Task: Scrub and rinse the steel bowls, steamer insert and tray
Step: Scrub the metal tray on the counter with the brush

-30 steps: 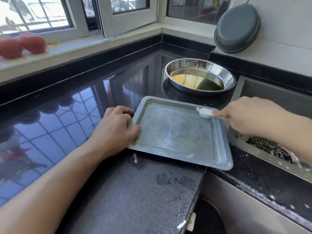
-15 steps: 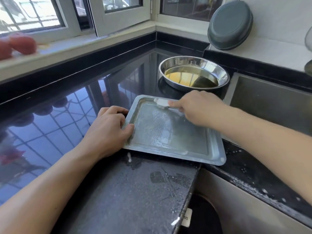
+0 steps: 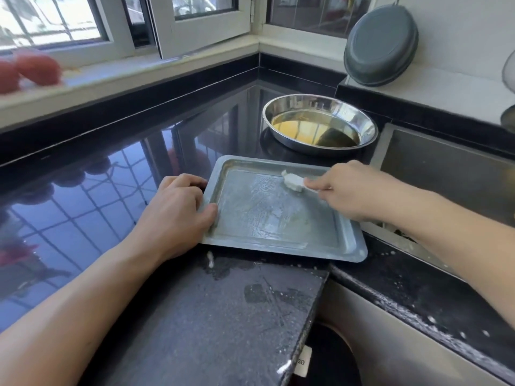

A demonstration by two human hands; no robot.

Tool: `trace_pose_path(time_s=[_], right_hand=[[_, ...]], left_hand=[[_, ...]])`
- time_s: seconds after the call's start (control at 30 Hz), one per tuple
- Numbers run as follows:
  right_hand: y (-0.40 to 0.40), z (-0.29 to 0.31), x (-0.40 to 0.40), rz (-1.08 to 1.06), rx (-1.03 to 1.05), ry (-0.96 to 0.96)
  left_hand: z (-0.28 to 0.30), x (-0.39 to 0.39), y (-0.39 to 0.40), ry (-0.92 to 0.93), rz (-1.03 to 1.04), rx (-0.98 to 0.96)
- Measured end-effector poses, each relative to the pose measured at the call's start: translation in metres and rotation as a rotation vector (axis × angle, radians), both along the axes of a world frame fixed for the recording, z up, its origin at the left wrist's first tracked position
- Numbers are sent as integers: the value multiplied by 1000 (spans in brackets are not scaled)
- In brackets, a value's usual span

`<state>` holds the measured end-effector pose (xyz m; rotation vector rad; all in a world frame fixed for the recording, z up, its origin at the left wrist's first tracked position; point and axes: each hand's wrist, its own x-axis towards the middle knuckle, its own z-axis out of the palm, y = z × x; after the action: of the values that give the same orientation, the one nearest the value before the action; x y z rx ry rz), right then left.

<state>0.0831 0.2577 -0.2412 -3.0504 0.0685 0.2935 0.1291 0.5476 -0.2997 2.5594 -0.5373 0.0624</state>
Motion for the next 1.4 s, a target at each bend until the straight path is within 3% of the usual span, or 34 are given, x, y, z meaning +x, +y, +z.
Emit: trace_pose_path(time_s=[0.2,0.33,0.5,0.67,0.8,1.0,1.13,1.3,1.4], right_hand=[[-8,8,14,-93,-71,-10],[22,2,-2,100,32,88],[1,9,8,-87,-70,-21],[24,3,-27,140,12,54],[-4,10,-7,-78,-108,-53],[32,5,-43,239,17,144],[0,10,-17,-22,-108,3],[32,2,-54,220,41,136],[2,10,-29,10,-53,43]], left_hand=[[-2,3,1,-13,-1,22],[-2,3,1,-7,4,19],[-2,2,1,-4,9,14],[-4,3,0,-11,20,23],[-4,2,0,-12,26,18],[-4,2,0,-13,33,28],[-3,0,0,-25,34,34],[-3,1,0,-33,32,38],[-3,1,0,-34,32,39]])
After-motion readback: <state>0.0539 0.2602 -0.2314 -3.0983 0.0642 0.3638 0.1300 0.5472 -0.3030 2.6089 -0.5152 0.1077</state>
